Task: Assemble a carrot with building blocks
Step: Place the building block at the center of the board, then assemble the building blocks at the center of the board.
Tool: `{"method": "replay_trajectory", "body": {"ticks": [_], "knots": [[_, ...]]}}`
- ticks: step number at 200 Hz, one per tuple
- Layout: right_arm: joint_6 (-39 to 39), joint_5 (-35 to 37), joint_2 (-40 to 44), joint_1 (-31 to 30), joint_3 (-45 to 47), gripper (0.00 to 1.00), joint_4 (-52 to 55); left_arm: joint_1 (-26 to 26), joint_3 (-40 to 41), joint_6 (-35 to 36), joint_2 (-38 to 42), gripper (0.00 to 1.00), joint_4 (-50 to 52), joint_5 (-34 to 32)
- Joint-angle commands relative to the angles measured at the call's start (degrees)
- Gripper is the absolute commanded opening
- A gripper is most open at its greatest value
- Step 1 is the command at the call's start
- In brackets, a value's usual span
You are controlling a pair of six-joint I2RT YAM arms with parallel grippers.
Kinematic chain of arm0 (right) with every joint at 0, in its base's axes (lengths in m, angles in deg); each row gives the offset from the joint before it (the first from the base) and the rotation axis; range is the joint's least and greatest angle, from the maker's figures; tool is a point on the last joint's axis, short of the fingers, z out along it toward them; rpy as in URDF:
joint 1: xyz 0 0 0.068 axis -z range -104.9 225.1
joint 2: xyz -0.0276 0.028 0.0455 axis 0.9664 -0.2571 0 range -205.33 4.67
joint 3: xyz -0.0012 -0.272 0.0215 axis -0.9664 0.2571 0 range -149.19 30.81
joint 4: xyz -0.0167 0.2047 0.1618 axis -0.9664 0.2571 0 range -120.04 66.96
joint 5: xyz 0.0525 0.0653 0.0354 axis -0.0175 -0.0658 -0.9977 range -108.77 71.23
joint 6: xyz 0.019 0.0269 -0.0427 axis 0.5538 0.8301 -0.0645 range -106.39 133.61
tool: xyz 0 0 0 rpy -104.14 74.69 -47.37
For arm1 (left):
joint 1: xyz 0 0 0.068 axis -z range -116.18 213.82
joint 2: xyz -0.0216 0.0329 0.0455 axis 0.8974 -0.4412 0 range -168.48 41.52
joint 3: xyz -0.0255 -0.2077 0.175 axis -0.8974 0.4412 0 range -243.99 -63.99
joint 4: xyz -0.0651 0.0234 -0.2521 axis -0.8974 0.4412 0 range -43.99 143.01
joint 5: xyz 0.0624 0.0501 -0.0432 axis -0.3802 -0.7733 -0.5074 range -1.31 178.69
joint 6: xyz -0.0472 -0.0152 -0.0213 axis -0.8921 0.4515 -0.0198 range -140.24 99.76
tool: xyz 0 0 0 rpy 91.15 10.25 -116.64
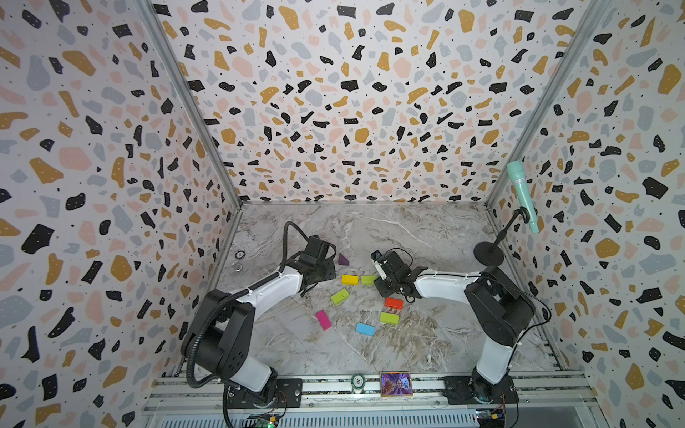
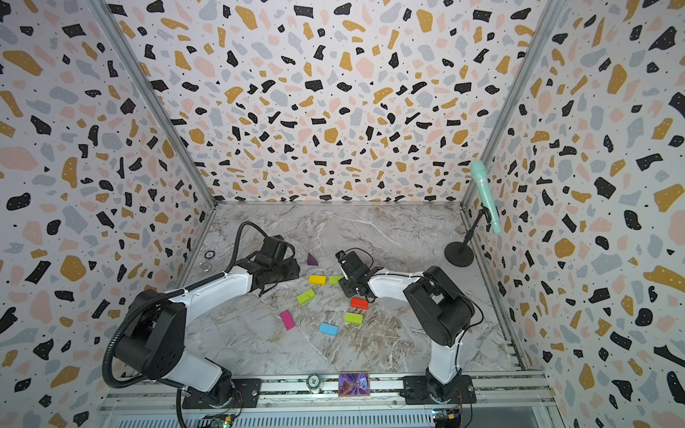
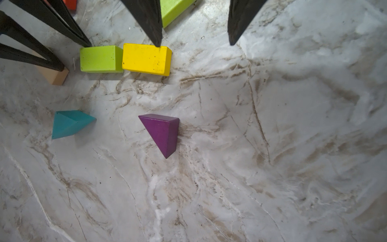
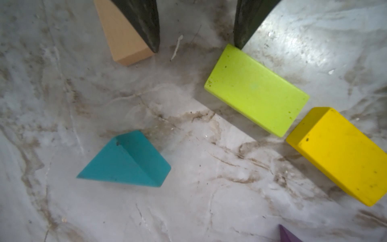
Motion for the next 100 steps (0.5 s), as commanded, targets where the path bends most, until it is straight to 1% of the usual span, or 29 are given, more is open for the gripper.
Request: {"method": "replay_trajectory", "body": {"ticks": [1,25,48,73,100], "knots": [[0.65,-0.76,4.96,1.00,0.42,0.57,0.00,-0.06,0.10,-0.03,-0.83,0.44,-2.55,-0.42],[1.49,-1.42,4.98,2.56,0.40,0.57,0.02,-0.08,0.06,0.06,-2.76,0.35,-3.41,-0.62],[1.81,-0.58,2.97,3.10,-0.31,0.57,-0.16,-0.13,-0.48,0.15,-5.36,0.29,-4.45,-0.20],[2.21,0.67,-0.08,3.17,-2.16,0.57,0.25,0.06,-1.42,0.23,-8.11,0.24,-4.84,0.16],[2.65,0.74,-1.65,3.04,-3.41,0.57,0.19,1.20,-2.95,1.00,-10.79,0.22,-4.14,-0.16]]}}
